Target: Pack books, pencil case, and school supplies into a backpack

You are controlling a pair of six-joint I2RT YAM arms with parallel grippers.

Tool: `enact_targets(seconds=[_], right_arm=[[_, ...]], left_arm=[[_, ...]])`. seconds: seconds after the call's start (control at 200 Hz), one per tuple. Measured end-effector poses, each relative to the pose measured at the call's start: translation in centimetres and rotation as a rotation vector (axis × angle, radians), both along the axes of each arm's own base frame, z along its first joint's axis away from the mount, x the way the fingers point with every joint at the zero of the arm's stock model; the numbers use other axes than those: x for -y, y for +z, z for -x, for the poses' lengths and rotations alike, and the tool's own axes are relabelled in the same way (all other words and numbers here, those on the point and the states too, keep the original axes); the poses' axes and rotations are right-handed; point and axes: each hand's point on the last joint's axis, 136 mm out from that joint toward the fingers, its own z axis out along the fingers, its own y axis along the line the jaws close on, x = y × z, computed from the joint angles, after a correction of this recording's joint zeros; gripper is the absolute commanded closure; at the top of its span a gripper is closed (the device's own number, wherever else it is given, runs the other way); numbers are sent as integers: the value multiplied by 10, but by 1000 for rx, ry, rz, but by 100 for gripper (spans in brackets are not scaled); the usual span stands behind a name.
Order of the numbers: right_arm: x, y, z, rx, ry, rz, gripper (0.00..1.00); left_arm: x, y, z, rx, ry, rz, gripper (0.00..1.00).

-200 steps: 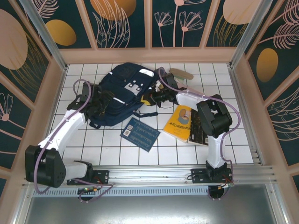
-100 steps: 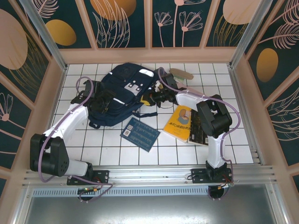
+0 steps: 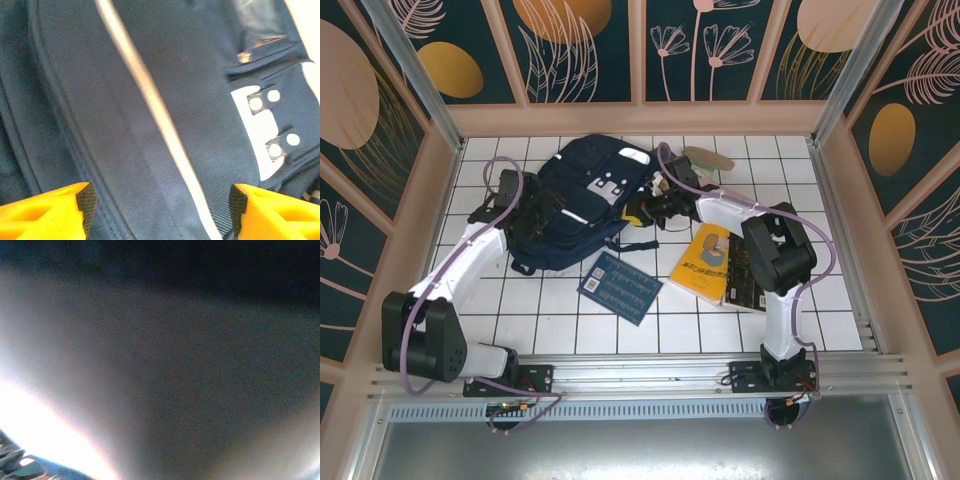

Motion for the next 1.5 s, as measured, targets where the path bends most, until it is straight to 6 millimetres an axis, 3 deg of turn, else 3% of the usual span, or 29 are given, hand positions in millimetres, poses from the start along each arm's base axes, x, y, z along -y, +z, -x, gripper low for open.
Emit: enact_targets(seconds=[0.135, 0.235, 0.345, 0.5, 0.636, 0.676, 0.831, 0.886, 1.101, 1.171, 1.236, 1.281, 1.391, 1.501], right_arm=[[-1, 25, -9, 114, 62, -5, 100], [2, 32, -11, 155, 91, -8, 100], [4, 31, -12, 164, 114, -1, 100], [4, 30, -9, 164, 129, -3, 100], [4, 28, -8, 165, 132, -1, 100], [4, 27, -7, 163, 133, 0, 100], [5, 28, -9, 170, 130, -4, 100], [5, 28, -10, 172, 127, -5, 100], [11, 28, -15, 169, 112, -4, 100], [11, 28, -16, 169, 111, -3, 84], [12, 28, -17, 171, 107, 6, 56], [13, 30, -20, 179, 98, 18, 47], [21, 28, -36, 240, 43, 98, 41], [42, 26, -45, 326, -61, 217, 45]], left_arm=[[13, 47, 2, 180, -284, -220, 18], [46, 56, 3, 235, -486, -388, 16], [80, 26, 8, 197, -670, -500, 16], [72, -16, 2, 84, -735, -615, 22], [74, -27, 1, 63, -771, -638, 28], [75, -29, 1, 61, -778, -637, 33], [90, -37, 4, 58, -829, -577, 87], [95, -41, 5, 56, -849, -559, 99], [101, -39, 2, 80, -851, -522, 100], [99, -33, 1, 94, -832, -500, 100], [95, -22, -2, 116, -795, -460, 100], [91, -11, -6, 140, -757, -428, 100], [81, 8, -17, 179, -650, -312, 100], [86, 3, -23, 161, -617, -198, 100]])
